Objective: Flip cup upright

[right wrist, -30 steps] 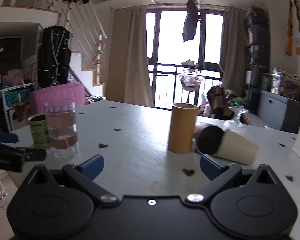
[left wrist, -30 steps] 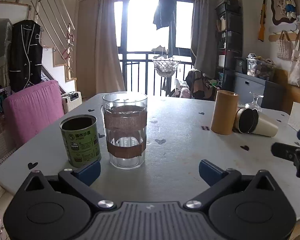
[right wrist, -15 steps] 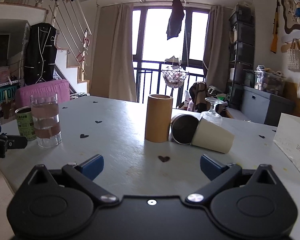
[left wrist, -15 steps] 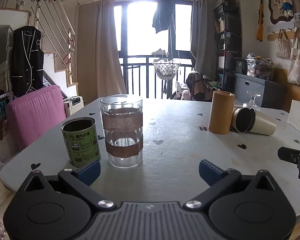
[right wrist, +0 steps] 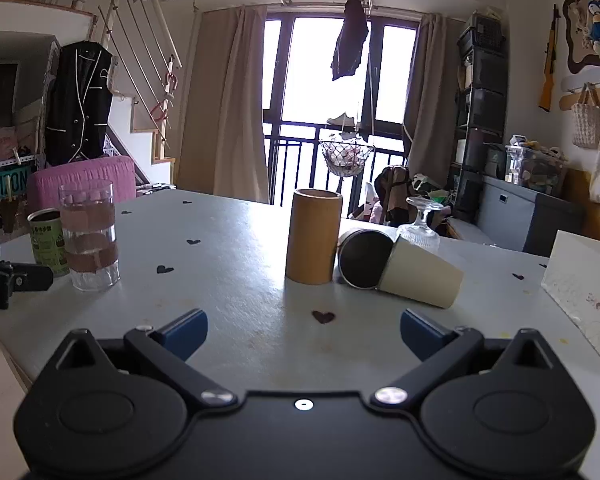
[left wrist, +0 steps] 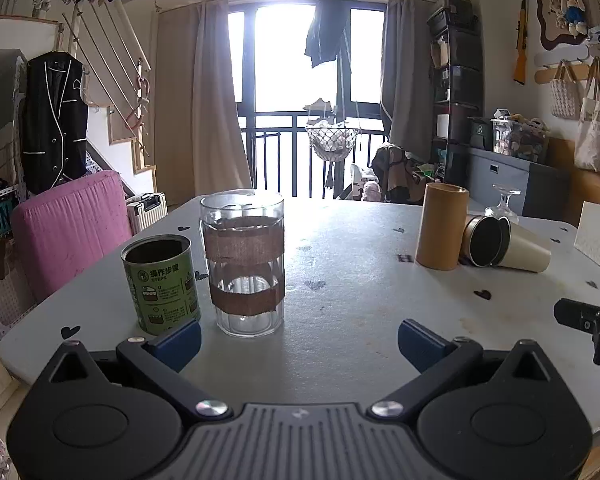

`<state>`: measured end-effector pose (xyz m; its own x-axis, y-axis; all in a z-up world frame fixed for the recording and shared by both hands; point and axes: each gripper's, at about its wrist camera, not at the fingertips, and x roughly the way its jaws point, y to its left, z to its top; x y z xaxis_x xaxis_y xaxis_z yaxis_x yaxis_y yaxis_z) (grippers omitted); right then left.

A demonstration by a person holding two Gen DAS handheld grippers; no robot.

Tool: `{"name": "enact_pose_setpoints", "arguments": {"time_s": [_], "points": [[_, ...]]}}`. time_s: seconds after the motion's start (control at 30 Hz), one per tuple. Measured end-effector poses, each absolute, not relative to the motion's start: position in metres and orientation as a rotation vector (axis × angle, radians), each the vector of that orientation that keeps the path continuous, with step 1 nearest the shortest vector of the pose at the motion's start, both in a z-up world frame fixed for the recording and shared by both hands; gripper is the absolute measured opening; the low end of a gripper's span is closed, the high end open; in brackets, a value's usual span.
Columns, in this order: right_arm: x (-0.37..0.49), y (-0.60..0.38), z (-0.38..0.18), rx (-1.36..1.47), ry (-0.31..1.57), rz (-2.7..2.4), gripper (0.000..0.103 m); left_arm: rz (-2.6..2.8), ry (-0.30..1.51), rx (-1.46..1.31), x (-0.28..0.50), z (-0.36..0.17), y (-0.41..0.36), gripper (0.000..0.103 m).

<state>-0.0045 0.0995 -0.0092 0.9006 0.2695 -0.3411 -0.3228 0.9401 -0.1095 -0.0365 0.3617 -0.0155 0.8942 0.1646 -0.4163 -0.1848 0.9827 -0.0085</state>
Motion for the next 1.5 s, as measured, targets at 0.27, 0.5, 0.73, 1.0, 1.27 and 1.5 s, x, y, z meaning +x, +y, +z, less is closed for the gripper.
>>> {"name": "enact_pose_setpoints", "arguments": {"time_s": [0.27, 0.5, 0.73, 1.0, 1.27, 1.5], "points": [[-0.0046, 0.0997, -0.0094, -0.166, 0.328, 0.308, 0.103, 0.182, 0.429, -0.049, -0.0362, -0.0162, 0.3627, 0.103], [-0.0047, 0.0998, -0.0096, -0.167, 0.328, 0.307, 0.103, 0.183, 0.431, -0.05, -0.0359, -0.0166, 0.3618, 0.103], [-0.0045, 0.0996, -0.0095, -0.167, 0.327, 0.307, 0.103, 0.183, 0.43, -0.05, -0.0359, -0.0168, 0.363, 0.103], [-0.0046, 0.0997, -0.0096, -0.166, 0.327, 0.307, 0.103, 0.188, 0.429, -0.049, -0.0355, -0.017, 0.3619, 0.103], [-0.0044, 0.0991, -0.0093, -0.165, 0.327, 0.306, 0.103, 0.188, 0.429, -0.044, -0.035, -0.0168, 0.3599, 0.103], [-0.0047, 0.0984, -0.0077, -0.164, 0.323, 0.306, 0.103, 0.189, 0.43, -0.041, -0.0345, -0.0172, 0.3603, 0.103]]}}
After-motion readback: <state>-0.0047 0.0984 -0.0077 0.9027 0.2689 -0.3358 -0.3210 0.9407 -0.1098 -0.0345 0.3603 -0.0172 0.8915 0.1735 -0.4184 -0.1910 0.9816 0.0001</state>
